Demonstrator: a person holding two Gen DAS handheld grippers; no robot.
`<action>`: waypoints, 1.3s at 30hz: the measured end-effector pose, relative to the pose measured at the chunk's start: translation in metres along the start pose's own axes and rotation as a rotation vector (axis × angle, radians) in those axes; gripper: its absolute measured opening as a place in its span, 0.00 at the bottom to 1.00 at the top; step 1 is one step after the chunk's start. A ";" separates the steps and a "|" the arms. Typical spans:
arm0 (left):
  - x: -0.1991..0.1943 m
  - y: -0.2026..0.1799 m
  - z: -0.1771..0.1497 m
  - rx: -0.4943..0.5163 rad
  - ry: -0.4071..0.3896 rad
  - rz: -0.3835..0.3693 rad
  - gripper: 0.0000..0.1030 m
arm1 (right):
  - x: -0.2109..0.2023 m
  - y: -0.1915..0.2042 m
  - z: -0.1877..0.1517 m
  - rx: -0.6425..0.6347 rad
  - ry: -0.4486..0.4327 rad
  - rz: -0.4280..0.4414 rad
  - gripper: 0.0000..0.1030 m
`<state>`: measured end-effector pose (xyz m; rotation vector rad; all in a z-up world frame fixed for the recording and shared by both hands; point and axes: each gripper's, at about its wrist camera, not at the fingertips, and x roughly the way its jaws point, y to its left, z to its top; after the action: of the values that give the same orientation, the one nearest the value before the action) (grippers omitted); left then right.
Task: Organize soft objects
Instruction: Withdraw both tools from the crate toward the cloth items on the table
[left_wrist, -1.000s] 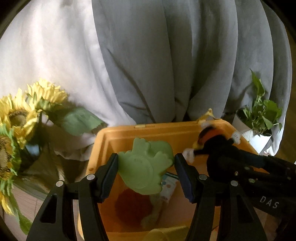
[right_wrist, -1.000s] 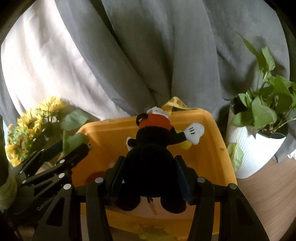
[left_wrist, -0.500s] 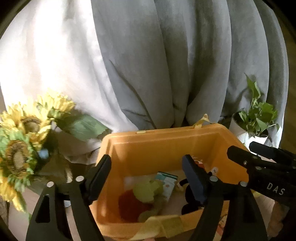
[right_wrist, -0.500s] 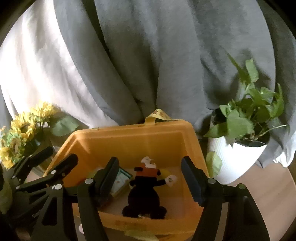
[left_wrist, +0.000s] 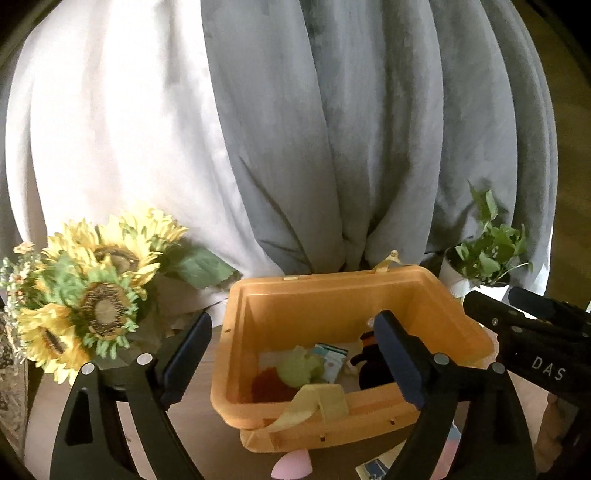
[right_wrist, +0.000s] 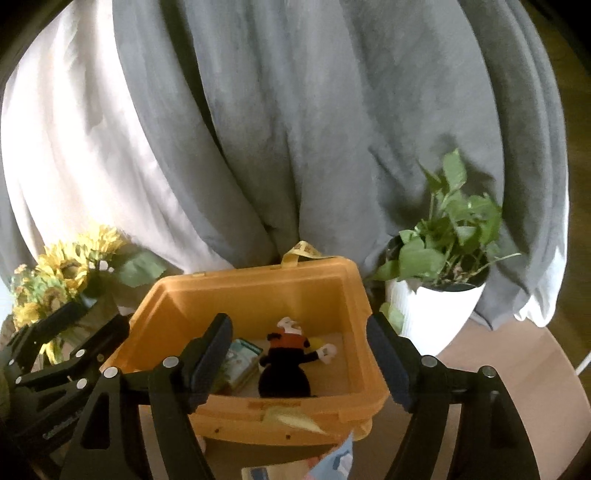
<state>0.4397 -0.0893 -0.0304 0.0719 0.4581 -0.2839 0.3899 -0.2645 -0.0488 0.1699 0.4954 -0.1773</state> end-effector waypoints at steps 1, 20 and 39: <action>-0.005 0.001 -0.001 0.000 -0.004 0.002 0.88 | -0.004 0.001 0.000 0.002 -0.002 -0.001 0.75; -0.069 0.007 -0.033 0.026 -0.025 -0.009 0.88 | -0.069 0.021 -0.038 -0.011 -0.025 -0.047 0.75; -0.110 -0.009 -0.084 0.002 0.080 -0.024 0.88 | -0.107 0.013 -0.079 -0.031 0.019 0.002 0.75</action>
<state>0.3072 -0.0588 -0.0563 0.0801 0.5382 -0.3057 0.2640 -0.2219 -0.0631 0.1415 0.5168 -0.1656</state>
